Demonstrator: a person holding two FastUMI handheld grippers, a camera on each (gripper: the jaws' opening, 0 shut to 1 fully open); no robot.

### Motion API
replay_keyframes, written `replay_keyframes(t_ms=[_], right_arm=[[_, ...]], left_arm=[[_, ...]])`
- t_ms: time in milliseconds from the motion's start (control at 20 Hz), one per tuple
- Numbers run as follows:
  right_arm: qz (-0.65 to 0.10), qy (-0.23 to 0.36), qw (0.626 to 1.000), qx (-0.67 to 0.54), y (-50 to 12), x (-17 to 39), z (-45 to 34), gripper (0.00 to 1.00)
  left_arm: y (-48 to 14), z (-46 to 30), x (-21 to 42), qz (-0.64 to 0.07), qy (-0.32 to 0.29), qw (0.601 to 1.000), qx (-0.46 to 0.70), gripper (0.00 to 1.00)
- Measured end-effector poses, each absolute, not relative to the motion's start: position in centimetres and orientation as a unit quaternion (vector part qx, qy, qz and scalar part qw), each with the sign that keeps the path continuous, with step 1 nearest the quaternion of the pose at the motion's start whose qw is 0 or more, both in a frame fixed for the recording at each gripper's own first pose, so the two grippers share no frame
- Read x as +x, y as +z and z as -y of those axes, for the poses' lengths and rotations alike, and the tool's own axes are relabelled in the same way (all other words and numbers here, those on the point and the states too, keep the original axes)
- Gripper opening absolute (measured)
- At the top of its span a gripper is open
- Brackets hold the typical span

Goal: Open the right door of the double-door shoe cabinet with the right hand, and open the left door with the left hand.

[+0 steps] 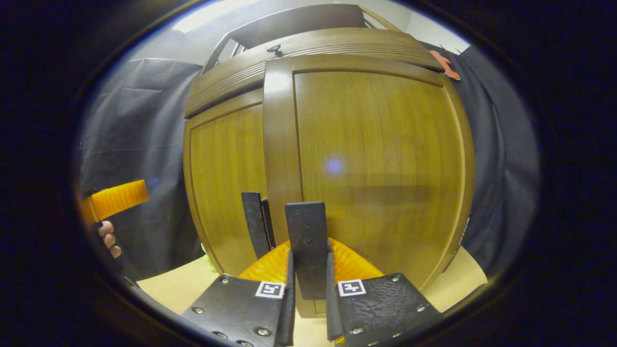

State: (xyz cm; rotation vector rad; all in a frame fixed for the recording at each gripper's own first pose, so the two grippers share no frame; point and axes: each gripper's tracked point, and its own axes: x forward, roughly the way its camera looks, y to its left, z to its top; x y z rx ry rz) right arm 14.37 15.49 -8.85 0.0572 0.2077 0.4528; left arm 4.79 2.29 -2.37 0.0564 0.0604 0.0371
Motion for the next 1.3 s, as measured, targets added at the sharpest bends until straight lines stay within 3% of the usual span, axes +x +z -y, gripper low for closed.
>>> replay_keyframes(t_ms=[50, 500, 550, 650, 750, 800, 1300], right_arm=[[-0.104, 0.229, 0.967, 0.031, -8.7, 13.9, -15.2, 0.26], [-0.112, 0.265, 0.957, 0.032, -8.4, 9.3, -11.3, 0.26], [-0.112, 0.268, 0.956, 0.034, -8.2, 8.9, -10.7, 0.22], [-0.11, 0.273, 0.955, 0.036, -8.1, 8.1, -9.5, 0.26], [-0.11, 0.275, 0.954, 0.043, -8.0, 7.4, -8.4, 0.23], [-0.109, 0.275, 0.954, 0.045, -7.9, 7.1, -7.8, 0.26], [-0.1, 0.266, 0.958, 0.051, -7.5, 4.6, -3.4, 0.25]], left_arm=[[-2.6, -2.1, 4.8, -0.033, 0.016, 0.999, 0.03, 0.96], [-4.1, -0.5, 5.5, -0.048, 0.009, 0.998, 0.042, 0.93], [-4.2, -0.4, 5.6, -0.05, 0.01, 0.998, 0.043, 0.93], [-4.6, -0.3, 5.8, -0.053, 0.01, 0.998, 0.044, 0.93], [-5.0, -0.1, 6.0, -0.058, 0.01, 0.997, 0.044, 0.96], [-5.2, 0.0, 6.1, -0.061, 0.01, 0.997, 0.044, 0.96], [-5.7, 1.1, 7.2, -0.057, -0.003, 0.997, 0.044, 0.93]])
